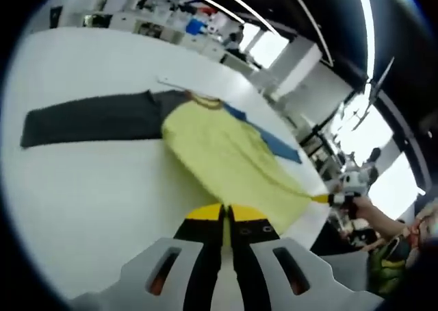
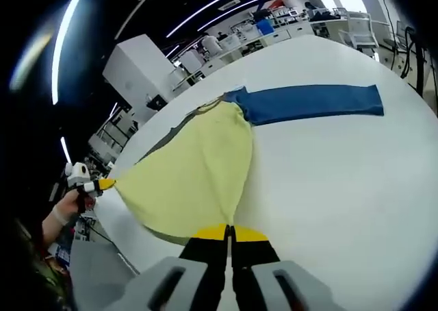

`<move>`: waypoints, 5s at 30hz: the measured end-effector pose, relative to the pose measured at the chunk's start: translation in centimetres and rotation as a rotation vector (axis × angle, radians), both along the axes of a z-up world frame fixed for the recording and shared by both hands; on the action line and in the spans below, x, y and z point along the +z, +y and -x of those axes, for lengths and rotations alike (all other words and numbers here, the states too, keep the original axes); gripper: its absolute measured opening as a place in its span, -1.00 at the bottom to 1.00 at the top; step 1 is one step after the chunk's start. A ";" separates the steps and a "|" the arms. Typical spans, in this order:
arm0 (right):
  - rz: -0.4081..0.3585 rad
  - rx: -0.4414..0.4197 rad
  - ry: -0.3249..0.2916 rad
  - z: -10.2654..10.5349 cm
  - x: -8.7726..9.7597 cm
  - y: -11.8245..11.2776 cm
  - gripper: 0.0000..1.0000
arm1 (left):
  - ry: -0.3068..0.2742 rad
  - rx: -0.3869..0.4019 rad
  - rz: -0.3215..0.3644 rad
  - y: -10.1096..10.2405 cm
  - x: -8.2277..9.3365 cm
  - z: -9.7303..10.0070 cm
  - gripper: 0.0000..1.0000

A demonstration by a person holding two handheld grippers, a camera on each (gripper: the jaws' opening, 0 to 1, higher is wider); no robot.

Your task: Fold the garment on the visible template until the final outline fits inside the template.

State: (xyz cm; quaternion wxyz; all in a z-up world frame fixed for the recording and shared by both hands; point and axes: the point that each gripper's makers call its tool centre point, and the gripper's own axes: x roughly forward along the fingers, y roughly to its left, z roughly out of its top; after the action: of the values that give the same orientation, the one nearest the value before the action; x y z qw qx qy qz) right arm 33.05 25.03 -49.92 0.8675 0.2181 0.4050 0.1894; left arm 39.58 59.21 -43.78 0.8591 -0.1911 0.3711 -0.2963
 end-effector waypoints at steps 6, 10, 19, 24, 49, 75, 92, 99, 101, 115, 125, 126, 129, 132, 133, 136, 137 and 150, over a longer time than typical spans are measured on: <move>0.002 -0.002 0.031 0.4 -1.3 0.0 -1.00 | 0.061 -0.017 -0.079 0.5 -5.6 0.4 -0.99; 0.007 -0.003 0.037 0.4 -1.6 -0.1 -1.00 | 0.047 -0.001 -0.092 0.8 -7.0 -0.3 -0.99; 0.010 -0.010 0.052 0.5 -2.2 -0.4 -1.00 | -0.019 -0.076 -0.093 0.4 -7.4 -0.1 -0.52; 0.011 -0.008 0.054 0.6 -2.1 -0.3 -1.00 | -0.039 -0.120 -0.090 0.8 -7.4 0.5 -0.43; 0.020 -0.033 0.044 0.7 -1.7 -1.2 -1.00 | -0.259 -0.448 -0.250 -0.7 -8.1 2.8 -0.67; 0.024 0.009 0.076 0.2 -3.7 0.8 -1.00 | -0.105 -0.356 -0.158 2.2 -8.3 3.1 -0.99; 0.049 0.010 0.065 0.4 -3.1 0.0 -1.00 | 0.092 -0.328 -0.148 3.4 -10.0 5.4 -1.00; 0.061 0.025 0.070 -0.3 -3.9 0.3 -0.95 | 0.114 -0.292 -0.126 3.2 -10.1 5.4 -1.00; 0.035 0.018 0.069 -0.5 -3.5 0.8 -0.95 | 0.123 -0.288 -0.126 3.0 -10.0 5.7 -1.00; 0.129 0.054 0.075 -0.3 -4.0 0.1 -0.89 | 0.159 -0.277 -0.122 2.0 -9.7 6.7 -1.00; 0.114 0.053 0.101 1.0 -3.8 0.9 -1.00 | 0.199 -0.256 -0.115 1.7 -9.2 7.5 -1.00; 0.113 0.058 0.103 1.1 -3.8 0.9 -1.00 | 0.199 -0.258 -0.118 1.7 -9.2 7.6 -1.00; 0.103 0.060 0.113 1.5 -3.9 0.9 -1.00 | 0.217 -0.258 -0.122 2.3 -9.4 7.8 -1.00; 0.096 0.059 0.122 1.9 -3.9 0.7 -1.00 | 0.233 -0.265 -0.121 2.1 -9.4 8.5 -1.00; 0.093 0.060 0.126 2.1 -3.9 0.7 -1.00 | 0.242 -0.266 -0.120 2.2 -9.5 8.7 -1.00; 0.090 0.065 0.134 2.6 -4.1 0.7 -1.00 | 0.255 -0.261 -0.111 2.8 -9.7 8.9 -1.00; 0.085 0.064 0.137 2.7 -4.1 0.8 -1.00 | 0.255 -0.262 -0.109 3.1 -9.9 8.9 -1.00; 0.068 0.067 0.148 3.1 -4.7 0.7 -1.00 | 0.275 -0.241 -0.082 3.4 -9.9 8.9 -1.00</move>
State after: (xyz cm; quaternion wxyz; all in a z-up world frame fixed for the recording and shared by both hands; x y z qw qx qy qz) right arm 29.93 25.76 -54.58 0.8351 0.1883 0.4814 0.1881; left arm 30.70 62.64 -53.63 0.7656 -0.1485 0.5169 -0.3529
